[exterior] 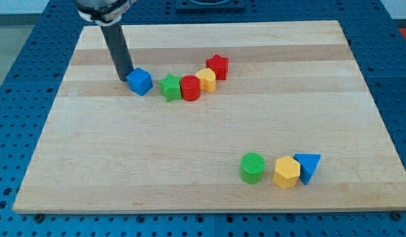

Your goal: Move the blue cube diagonally to the green star

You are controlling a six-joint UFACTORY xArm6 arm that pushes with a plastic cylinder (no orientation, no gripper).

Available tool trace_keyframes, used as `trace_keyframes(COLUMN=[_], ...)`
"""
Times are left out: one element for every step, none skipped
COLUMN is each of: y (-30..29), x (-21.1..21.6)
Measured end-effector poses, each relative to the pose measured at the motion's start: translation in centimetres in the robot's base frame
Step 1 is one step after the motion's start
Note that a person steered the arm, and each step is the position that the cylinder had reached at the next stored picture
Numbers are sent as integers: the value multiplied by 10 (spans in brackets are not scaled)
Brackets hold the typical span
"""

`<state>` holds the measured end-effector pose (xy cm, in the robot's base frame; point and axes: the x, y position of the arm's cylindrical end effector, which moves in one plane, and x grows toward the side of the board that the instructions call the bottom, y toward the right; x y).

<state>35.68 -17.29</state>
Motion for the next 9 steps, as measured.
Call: trace_keyframes(y=[-38,-51,-40,-28,-15,0,5,5,4], x=[6,26,35,32,27,22,21,27,54])
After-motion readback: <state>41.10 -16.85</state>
